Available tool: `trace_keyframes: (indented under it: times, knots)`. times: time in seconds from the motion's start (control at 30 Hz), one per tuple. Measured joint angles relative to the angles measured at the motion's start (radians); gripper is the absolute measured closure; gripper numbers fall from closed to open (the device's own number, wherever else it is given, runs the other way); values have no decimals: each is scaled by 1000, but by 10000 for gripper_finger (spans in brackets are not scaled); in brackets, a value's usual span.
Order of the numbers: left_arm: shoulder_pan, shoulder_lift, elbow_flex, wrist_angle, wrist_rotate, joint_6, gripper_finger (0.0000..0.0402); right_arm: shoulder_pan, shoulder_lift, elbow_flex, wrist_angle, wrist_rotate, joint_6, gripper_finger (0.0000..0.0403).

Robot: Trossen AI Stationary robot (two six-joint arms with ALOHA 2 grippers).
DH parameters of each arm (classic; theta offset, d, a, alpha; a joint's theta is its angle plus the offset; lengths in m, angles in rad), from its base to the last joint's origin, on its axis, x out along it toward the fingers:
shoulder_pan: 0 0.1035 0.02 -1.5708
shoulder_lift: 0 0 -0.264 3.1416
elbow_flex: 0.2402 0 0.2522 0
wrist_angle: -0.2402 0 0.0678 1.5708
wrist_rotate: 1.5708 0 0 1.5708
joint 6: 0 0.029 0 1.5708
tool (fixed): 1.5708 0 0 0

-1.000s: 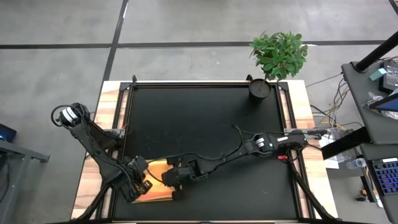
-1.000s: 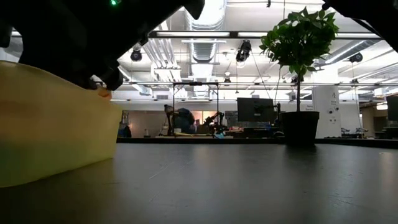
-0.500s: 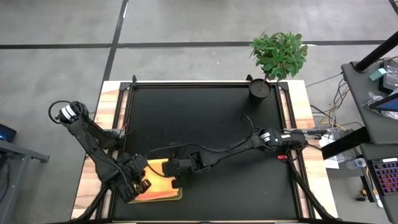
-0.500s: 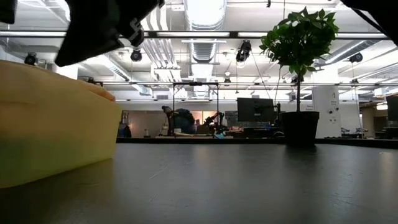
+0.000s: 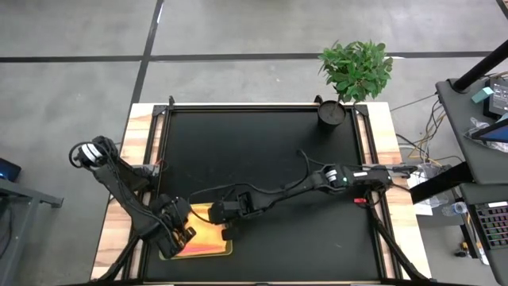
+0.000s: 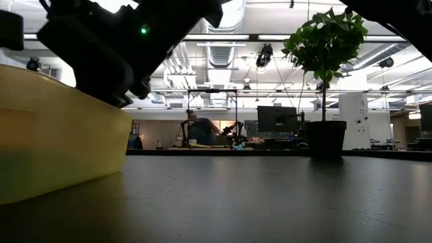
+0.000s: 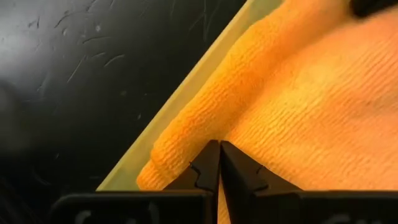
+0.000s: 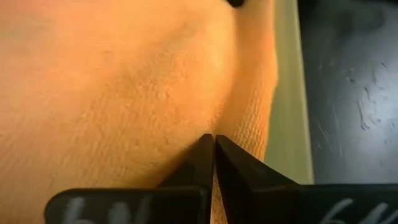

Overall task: Fold microfiber towels
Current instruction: Put the folded orange microfiber towel into the yellow bin

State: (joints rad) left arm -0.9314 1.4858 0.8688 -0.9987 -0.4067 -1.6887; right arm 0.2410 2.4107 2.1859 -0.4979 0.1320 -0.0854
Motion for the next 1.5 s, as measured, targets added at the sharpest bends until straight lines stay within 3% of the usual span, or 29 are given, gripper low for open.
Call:
trace_keyframes:
  times: [0.6,0.83,1.1,1.37,1.5]
  knots:
    - [0,-104,88,-60,74,55,402,-1,-15,43,-30,61,-42,390]
    - [-39,-116,139,1,96,100,401,28,-45,54,-21,53,-11,390]
    - [-87,-14,138,200,93,181,402,81,-41,29,90,-157,23,390]
    - [-88,120,137,205,203,186,402,83,-7,-54,215,-165,19,390]
    - [-87,132,137,205,217,187,402,71,-3,-72,180,-166,43,390]
